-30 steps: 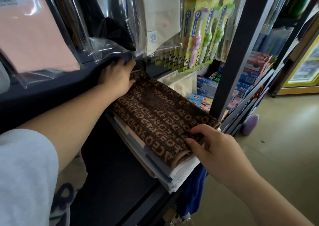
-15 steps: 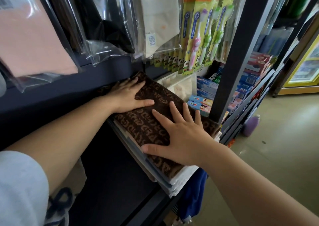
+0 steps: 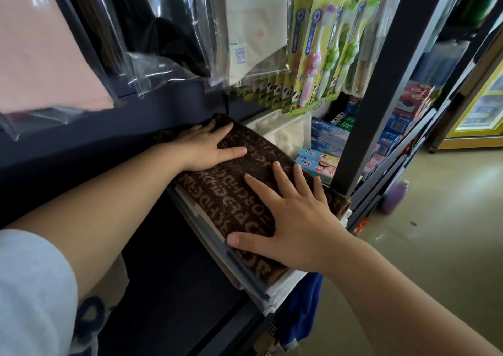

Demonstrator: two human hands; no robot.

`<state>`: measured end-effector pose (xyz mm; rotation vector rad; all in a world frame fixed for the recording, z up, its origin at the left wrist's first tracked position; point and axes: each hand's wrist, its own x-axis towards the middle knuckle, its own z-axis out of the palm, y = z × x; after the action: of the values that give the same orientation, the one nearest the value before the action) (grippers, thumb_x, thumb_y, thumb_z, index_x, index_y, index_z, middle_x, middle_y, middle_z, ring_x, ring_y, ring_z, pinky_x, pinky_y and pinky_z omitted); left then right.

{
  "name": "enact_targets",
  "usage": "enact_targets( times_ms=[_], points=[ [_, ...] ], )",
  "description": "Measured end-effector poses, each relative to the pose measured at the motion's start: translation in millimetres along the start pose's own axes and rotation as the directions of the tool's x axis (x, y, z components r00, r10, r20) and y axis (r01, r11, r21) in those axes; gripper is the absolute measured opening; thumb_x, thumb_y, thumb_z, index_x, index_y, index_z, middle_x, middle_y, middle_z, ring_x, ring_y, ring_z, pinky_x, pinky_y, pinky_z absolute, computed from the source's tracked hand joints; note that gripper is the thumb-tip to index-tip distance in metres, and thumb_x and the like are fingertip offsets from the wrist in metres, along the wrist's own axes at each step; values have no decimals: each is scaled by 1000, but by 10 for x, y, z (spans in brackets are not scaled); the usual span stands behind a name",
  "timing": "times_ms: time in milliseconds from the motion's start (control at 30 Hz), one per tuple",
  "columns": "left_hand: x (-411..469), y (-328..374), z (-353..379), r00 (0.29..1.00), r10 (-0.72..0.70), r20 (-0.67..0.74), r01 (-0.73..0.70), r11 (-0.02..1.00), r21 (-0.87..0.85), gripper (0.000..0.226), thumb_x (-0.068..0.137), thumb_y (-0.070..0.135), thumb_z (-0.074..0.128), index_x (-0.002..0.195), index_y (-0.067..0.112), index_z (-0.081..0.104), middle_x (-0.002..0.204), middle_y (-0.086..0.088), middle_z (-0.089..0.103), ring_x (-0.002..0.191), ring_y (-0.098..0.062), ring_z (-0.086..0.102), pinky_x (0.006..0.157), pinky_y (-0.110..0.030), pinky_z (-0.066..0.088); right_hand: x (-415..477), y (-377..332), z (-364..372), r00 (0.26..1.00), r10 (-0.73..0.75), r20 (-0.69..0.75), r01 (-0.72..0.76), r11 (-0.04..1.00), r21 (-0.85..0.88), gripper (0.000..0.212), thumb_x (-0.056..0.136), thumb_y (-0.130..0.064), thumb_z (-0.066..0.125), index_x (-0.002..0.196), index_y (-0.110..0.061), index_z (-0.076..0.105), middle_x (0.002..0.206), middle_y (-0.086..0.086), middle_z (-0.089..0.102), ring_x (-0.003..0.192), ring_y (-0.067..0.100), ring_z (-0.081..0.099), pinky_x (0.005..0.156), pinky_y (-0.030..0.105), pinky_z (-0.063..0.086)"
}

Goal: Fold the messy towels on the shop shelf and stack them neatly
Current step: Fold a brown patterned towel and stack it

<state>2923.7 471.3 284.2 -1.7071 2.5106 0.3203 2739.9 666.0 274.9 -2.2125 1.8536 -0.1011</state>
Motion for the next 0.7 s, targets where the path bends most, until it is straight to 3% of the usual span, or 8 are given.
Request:
enact_targets(
  times_ms=[100,167,233,300,400,533,700],
  points=[
    [-47,-33,26,998,4,-57,-7,999,-46,108,63,99,18,157,47,8,169,1,3,154,-30,10,124,-47,12,-12,37,2,999,-33,-5,34,999,17,102,67,-101,22,150,-57,-17,167,0,-22,150,33,-29,120,58,-15],
    [-109,-10,44,985,-6,-173,-7,997,-77,93,78,89,34,156,39,28,165,-2,24,150,-27,26,121,-42,23,-1,59,5,998,-56,-10,56,998,16,101,68,-101,19,151,-55,-16,167,1,-20,150,32,-28,120,58,-15],
    [-200,24,62,941,-35,-337,14,998,-64,75,87,75,48,146,28,50,149,-4,51,134,-25,48,109,-37,39,8,89,8,996,-82,-19,82,997,14,100,69,-100,17,152,-53,-15,167,2,-19,151,33,-26,120,58,-15],
    [-333,71,88,890,-55,-452,44,998,-34,63,90,67,52,134,24,61,131,-6,64,120,-26,57,100,-37,46,0,121,14,993,-113,-27,113,994,6,98,73,-99,16,153,-51,-14,168,3,-17,151,33,-24,120,59,-14],
    [-665,91,173,854,-129,-504,84,990,-110,65,86,71,45,127,24,63,128,-4,66,119,-27,56,101,-42,45,5,140,24,985,-156,-72,157,988,5,97,76,-96,14,157,-45,-8,168,4,-13,153,32,-20,120,60,-14],
    [-1304,132,407,822,-260,-507,190,964,-186,72,84,74,32,132,26,57,137,-2,58,126,-26,50,107,-45,40,22,148,22,959,-269,-94,270,963,-8,93,81,-91,15,158,-42,2,169,5,-6,154,30,-13,121,61,-10],
    [-2090,129,841,746,-496,-445,446,868,-219,75,84,76,33,136,26,53,137,-2,57,124,-26,52,103,-43,43,22,67,-35,900,-428,-81,430,903,-1,84,84,-86,17,156,-43,13,169,2,2,155,30,-5,120,62,-4]
  ],
)
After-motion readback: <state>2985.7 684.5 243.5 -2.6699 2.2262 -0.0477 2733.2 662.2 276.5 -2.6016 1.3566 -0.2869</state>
